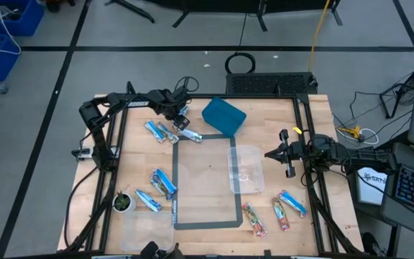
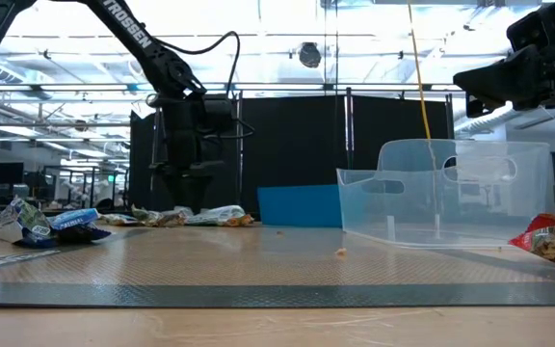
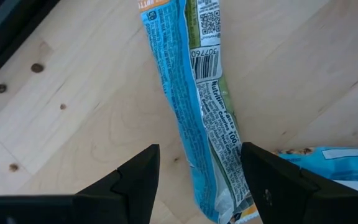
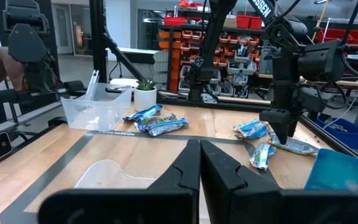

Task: Pick and place Granola Bars by type
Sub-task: Put the orange granola bar into the blue bin

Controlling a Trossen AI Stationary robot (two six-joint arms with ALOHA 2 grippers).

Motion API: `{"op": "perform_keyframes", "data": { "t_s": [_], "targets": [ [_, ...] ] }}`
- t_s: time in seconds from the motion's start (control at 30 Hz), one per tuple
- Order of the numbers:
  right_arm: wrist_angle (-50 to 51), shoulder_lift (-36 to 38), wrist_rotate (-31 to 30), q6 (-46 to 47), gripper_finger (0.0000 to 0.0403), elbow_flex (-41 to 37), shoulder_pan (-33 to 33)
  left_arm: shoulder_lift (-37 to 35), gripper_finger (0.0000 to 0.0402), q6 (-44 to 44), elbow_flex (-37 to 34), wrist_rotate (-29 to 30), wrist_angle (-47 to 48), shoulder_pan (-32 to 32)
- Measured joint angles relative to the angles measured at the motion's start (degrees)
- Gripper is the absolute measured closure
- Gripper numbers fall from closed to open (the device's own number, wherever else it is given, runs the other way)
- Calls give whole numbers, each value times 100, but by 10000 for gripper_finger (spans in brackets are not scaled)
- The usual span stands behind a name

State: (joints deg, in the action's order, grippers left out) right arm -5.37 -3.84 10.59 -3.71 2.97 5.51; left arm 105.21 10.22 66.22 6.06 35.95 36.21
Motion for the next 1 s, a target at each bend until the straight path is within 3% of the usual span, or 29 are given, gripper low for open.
{"op": "perform_keyframes", "data": {
  "t_s": [0.43, 0.57, 0.83, 1.0],
  "targets": [
    [0, 0, 0, 1, 398, -1, -1, -1, 183, 61, 0, -6, 74, 0],
    [1, 1, 0, -1, 399, 0, 0, -2, 229, 60, 0, -8, 106, 4],
    [0, 0, 0, 1, 399, -1, -1, -2, 378, 8, 0, -153, 99, 4],
    [0, 0, 0, 1, 399, 0, 1, -2, 392, -212, 0, -154, 80, 2]
  ]
}}
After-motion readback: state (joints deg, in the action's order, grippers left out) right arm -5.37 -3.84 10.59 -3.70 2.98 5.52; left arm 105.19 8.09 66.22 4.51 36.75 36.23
